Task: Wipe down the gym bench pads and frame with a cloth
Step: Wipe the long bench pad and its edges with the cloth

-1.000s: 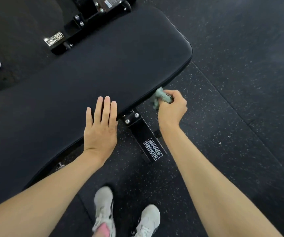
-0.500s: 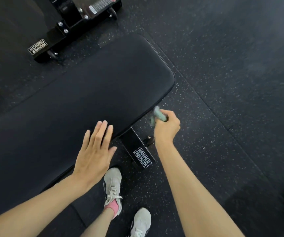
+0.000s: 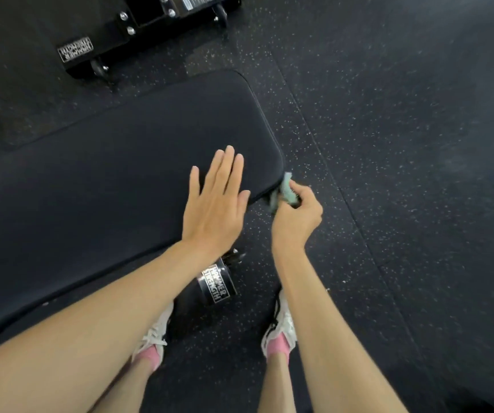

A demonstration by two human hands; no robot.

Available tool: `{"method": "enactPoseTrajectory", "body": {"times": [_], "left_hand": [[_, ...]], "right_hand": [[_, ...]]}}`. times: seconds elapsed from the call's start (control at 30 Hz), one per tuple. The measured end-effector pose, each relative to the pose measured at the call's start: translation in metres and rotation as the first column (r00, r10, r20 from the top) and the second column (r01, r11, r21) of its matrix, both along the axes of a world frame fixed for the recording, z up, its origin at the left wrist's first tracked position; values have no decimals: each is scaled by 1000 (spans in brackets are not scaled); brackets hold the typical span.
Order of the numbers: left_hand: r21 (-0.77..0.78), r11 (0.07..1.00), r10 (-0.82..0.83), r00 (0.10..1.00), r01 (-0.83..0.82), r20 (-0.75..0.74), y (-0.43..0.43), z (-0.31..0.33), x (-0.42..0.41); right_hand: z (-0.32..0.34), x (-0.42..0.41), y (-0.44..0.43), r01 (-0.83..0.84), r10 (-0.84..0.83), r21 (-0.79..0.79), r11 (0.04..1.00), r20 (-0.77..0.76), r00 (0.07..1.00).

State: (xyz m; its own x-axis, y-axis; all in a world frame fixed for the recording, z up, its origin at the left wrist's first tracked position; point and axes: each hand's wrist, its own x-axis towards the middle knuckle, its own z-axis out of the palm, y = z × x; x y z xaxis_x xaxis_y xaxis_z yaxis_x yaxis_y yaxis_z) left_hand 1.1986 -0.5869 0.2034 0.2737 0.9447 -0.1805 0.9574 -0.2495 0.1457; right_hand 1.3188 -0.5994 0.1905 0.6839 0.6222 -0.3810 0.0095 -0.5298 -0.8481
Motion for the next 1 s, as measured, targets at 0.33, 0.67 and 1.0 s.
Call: {"method": "enactPoseTrajectory", "body": {"times": [0.33,0.67,1.0], "left_hand": [[-174,984,37,998,-46,-57,5,10,1],[-258,963,74,997,-78,-25,11,13,1],[-185,981,61,998,-64,-19,8,9,-1]], "right_hand": [[16,67,45,-211,207,-14,977,-140,968],[22,57,39,-335,332,25,942,-221,917],[-1,60,113,-637,639,43,769,-26,769]]}}
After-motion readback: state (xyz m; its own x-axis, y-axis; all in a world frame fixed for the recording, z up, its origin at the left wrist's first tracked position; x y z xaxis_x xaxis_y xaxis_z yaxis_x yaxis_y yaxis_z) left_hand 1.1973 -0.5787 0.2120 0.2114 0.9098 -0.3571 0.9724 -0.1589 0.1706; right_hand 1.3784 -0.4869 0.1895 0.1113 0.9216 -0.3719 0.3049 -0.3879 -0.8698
